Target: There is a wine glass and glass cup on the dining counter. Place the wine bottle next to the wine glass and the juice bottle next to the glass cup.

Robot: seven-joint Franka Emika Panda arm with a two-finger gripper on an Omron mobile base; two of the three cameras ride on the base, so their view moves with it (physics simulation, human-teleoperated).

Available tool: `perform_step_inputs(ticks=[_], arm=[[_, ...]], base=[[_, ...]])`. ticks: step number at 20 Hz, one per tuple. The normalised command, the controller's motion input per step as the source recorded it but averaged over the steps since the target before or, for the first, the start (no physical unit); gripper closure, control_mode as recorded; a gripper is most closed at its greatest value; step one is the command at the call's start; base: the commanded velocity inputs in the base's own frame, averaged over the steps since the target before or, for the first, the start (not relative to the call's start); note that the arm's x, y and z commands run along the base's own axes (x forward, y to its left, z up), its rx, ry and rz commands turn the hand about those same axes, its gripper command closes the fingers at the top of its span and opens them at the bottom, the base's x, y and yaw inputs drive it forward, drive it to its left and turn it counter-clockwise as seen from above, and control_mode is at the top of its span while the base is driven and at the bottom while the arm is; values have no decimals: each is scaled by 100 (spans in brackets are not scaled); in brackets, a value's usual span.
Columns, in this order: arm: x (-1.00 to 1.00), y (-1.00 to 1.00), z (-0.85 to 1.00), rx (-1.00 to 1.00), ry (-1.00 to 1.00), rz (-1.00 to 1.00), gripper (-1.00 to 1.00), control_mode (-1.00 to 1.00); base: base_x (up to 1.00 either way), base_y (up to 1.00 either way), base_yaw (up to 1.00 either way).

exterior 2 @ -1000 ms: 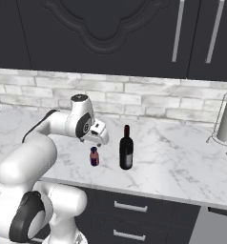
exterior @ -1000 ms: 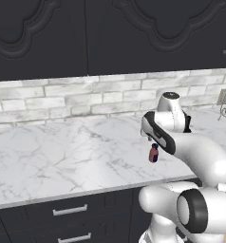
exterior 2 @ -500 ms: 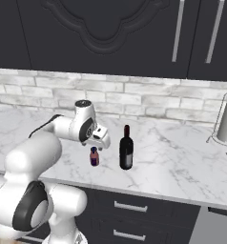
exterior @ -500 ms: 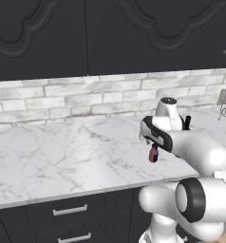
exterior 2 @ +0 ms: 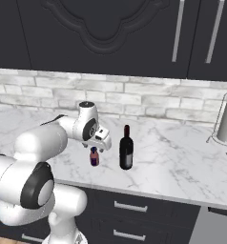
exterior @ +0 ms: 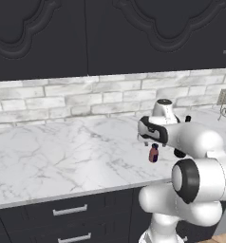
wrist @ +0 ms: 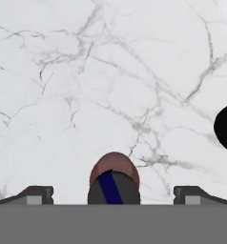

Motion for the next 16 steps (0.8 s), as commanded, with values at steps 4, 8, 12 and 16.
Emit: perform_step_inputs(ticks=[4,8,12,16], arm=[[0,0,-12,0,2,-1,-100,-100],[0,-2,-16,0,1,-3,-100,-100],[0,-1,-22,0,1,-4,-100,-100],[0,-1,-20,0,0,-5,-100,-100]], base=[[0,0,0],[0,0,0],[0,0,0],[0,0,0]])
